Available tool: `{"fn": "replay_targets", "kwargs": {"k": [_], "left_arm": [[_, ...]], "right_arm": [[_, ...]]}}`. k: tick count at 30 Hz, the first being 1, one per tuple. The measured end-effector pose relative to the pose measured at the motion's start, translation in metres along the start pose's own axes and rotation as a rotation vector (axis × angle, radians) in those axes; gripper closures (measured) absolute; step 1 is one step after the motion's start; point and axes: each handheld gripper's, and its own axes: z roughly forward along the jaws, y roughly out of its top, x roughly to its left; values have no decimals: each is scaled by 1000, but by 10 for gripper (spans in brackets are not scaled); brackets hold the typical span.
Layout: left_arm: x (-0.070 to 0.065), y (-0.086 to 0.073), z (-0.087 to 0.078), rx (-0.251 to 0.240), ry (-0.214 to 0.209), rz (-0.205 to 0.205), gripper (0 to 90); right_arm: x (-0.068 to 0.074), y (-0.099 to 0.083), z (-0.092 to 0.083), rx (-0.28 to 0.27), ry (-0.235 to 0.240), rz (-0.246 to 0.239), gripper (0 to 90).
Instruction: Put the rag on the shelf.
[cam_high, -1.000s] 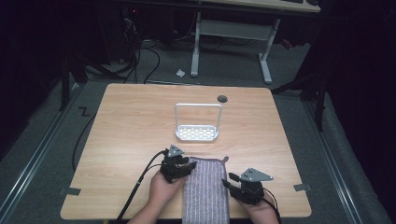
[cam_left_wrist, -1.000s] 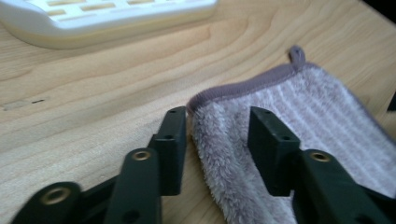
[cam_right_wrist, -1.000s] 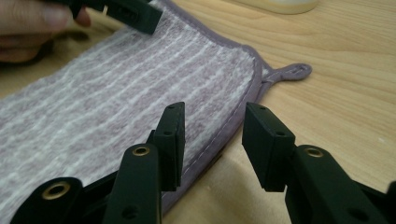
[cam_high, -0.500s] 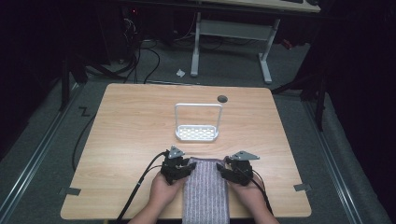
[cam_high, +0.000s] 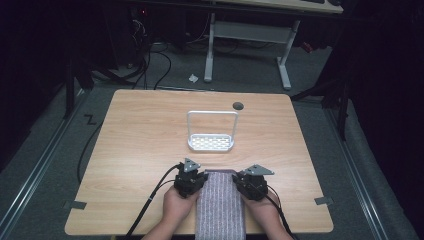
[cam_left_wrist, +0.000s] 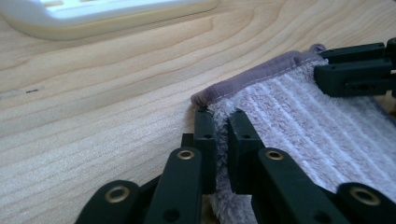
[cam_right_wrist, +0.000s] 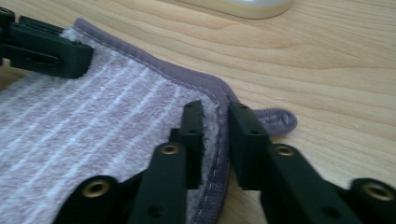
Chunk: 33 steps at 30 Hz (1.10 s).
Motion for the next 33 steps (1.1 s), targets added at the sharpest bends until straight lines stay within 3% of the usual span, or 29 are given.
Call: {"fn": "replay_targets", "kwargs": {"k": [3, 11, 17, 25, 33], "left_arm": [[-5, -2, -4, -37, 38, 39, 855], [-4, -7, -37, -201, 43, 1, 856], [-7, -2, -59, -292, 68, 12, 856], [-14, 16, -77, -371, 83, 12, 857], [-15, 41, -98, -452, 91, 44, 856]], "right_arm": [[2, 0, -1, -9, 2, -16, 818], [18, 3, -12, -165, -21, -55, 816], [31, 14, -28, -278, -33, -106, 817], [37, 33, -50, -373, -40, -139, 817], [38, 60, -68, -460, -56, -155, 817]]}}
